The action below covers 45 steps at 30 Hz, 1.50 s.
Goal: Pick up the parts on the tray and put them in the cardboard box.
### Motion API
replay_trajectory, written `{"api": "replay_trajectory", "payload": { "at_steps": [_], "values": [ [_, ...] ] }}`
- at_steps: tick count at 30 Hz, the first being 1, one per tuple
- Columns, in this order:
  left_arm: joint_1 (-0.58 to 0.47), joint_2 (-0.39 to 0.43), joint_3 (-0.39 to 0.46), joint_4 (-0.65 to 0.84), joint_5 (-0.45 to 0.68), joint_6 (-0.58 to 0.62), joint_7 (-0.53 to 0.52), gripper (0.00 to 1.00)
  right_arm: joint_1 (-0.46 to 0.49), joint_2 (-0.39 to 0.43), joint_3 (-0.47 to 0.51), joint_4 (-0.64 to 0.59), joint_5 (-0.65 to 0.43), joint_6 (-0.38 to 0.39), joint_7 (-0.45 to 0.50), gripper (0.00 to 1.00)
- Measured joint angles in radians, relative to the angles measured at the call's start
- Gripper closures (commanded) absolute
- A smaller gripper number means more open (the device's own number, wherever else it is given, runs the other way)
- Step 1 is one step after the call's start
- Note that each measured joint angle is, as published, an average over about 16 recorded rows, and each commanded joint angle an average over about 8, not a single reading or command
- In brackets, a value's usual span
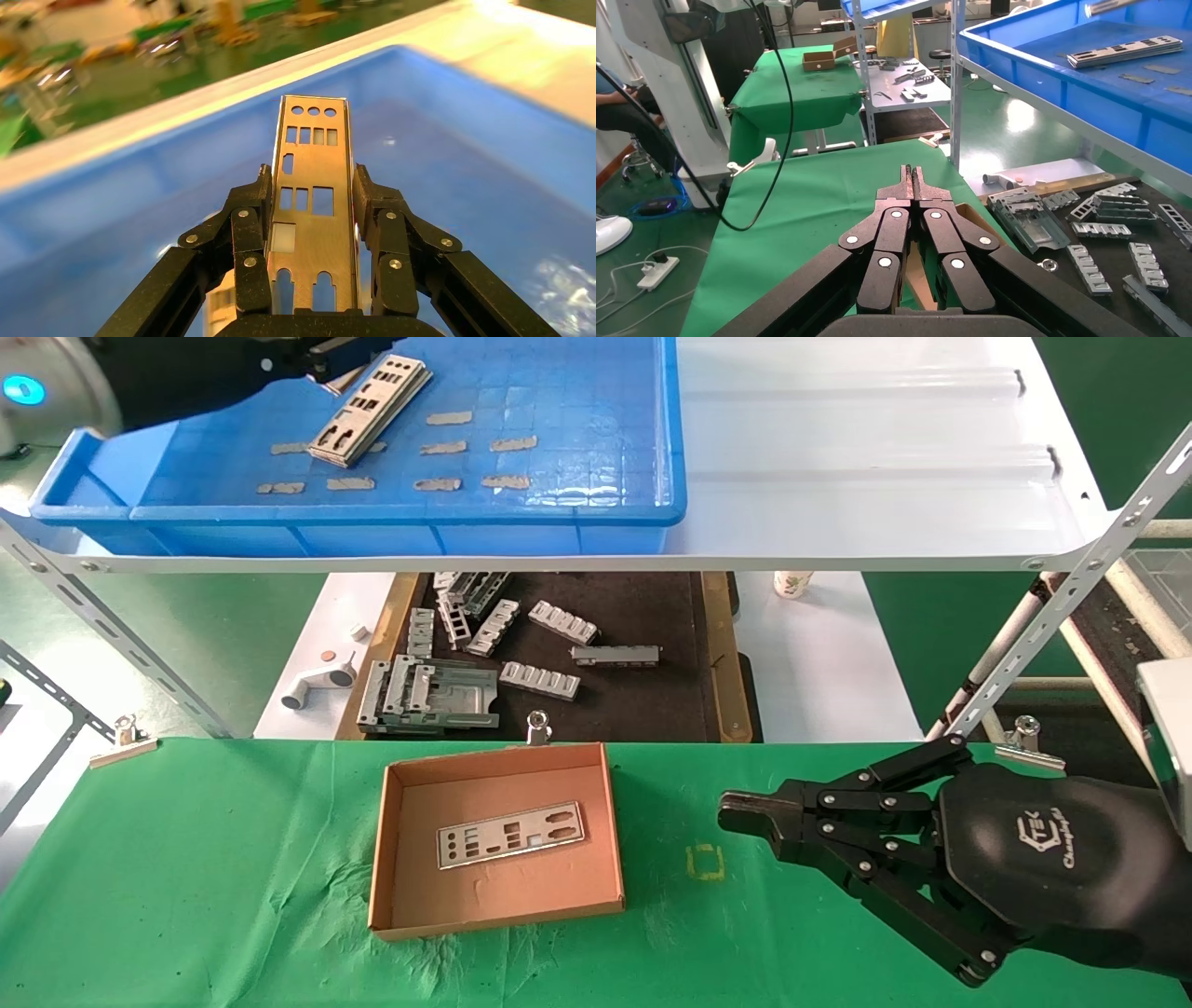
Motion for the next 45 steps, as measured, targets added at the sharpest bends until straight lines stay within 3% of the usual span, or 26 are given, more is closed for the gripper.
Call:
{"api": "replay_trajectory", "payload": {
  "at_steps": [10,18,32,45],
  "values": [
    [-0.009,-0.082,0.020,-0.087,-0.001,0.387,0.145,1.00,0.000,0.000,0.000,0.000,0.000,0.000,0.000,1.00],
    [0.041,-0.121,0.077,-0.207,-0.022,0.534,0.232,1.00,0.000,0.000,0.000,0.000,0.000,0.000,0.000,1.00],
    [0.227,-0.176,0.300,-0.463,-0.123,0.522,0.188,1.00,0.000,0.000,0.000,0.000,0.000,0.000,0.000,1.00],
    [0.327,-0.114,0.414,-0.394,-0.041,0.381,0.232,1.00,0.000,0.000,0.000,0.000,0.000,0.000,0.000,1.00]
  ]
}}
